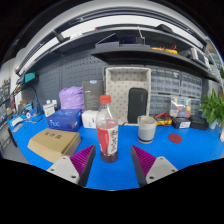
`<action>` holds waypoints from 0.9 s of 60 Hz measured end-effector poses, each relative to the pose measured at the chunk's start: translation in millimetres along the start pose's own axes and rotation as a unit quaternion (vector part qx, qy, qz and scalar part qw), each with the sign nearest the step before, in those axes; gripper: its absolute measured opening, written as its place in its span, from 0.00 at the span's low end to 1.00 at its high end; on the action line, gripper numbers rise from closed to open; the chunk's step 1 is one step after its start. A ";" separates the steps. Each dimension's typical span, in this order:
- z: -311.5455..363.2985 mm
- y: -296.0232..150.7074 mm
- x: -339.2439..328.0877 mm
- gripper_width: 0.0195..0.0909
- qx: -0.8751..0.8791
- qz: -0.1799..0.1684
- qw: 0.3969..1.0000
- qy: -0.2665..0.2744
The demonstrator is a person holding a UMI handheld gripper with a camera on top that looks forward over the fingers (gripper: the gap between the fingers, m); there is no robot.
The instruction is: Pour water
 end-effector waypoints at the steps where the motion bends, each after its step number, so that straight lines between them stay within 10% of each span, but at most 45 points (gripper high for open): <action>1: 6.0 0.9 5.9 0.72 0.001 -0.001 1.000 0.002; 34: 22.9 -21.4 122.0 0.67 0.002 -0.045 0.998 0.038; 36: 19.1 -22.5 122.8 0.50 0.010 -0.050 0.998 0.045; 54: 18.5 -22.0 126.8 0.23 0.001 -0.077 0.996 0.035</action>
Point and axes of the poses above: the point between the fingertips, and its own axes, seen from behind it with the camera up: z to the left, y down, x forward, the way the camera looks, the point moved 6 cm from there along -x, backward, against the way the camera looks, and after that the axes turned 4 degrees about z, right-handed, at the moved point
